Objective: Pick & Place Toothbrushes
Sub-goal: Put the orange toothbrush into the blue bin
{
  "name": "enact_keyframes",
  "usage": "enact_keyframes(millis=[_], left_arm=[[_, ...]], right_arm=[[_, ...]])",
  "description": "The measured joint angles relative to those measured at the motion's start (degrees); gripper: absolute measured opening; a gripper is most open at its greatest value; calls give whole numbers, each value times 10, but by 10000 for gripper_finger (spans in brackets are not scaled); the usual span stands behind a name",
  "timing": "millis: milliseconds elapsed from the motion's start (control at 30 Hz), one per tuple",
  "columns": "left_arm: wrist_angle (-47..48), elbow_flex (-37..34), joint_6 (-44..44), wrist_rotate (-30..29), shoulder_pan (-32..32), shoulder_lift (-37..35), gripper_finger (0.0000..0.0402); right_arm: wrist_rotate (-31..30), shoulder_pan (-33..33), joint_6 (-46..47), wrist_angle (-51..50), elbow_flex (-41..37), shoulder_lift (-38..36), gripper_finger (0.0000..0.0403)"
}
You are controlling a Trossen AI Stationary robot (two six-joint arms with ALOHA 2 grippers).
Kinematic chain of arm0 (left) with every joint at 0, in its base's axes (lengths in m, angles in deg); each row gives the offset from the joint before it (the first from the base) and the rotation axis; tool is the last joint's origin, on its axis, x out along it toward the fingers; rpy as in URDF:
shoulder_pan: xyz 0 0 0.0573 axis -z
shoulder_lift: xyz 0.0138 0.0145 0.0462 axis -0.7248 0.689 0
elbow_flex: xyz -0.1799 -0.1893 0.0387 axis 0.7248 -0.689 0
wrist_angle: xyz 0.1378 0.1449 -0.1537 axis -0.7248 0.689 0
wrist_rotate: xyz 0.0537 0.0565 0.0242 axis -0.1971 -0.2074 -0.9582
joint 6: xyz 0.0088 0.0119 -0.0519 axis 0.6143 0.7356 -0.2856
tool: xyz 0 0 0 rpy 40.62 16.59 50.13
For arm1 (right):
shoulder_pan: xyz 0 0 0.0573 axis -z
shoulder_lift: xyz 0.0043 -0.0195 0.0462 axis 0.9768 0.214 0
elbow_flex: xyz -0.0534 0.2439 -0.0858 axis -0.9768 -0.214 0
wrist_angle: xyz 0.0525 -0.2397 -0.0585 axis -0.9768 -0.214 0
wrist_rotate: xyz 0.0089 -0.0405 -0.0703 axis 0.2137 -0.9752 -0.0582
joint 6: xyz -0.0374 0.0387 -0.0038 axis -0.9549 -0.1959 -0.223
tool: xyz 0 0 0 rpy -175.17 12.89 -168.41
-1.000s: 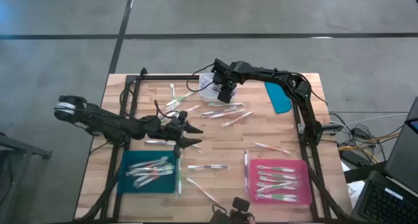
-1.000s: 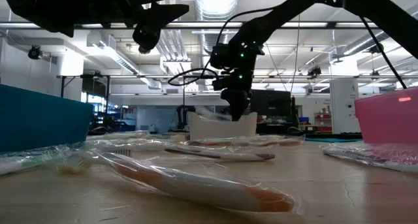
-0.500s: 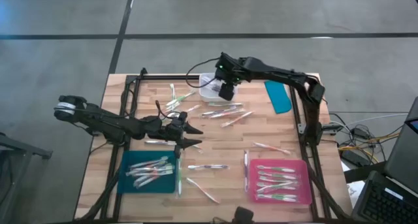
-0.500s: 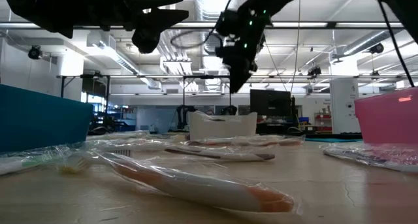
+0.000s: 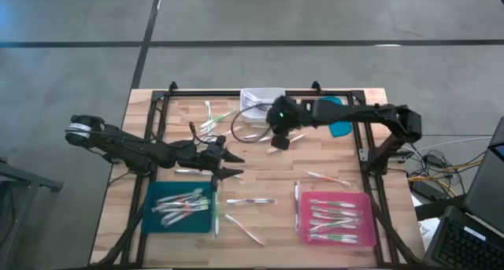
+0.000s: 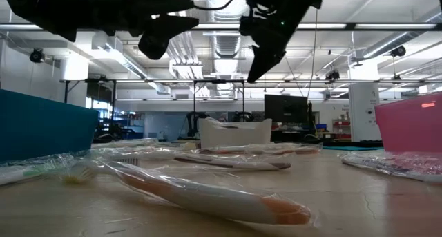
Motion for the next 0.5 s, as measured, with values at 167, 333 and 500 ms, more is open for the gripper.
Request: enact_keyframes(millis=[167,333,500], left_arm=[[57,3,3,0,-1,0,177],[334,91,7,-32,-14,0,177],[649,222,11,-95,-16,30,177]], right_arm=[[-1,-35,39,109,-100,-45,83],[-3,-52,56,209,-179,-73,65],[-4,-52,65,283,-227,-84,59]])
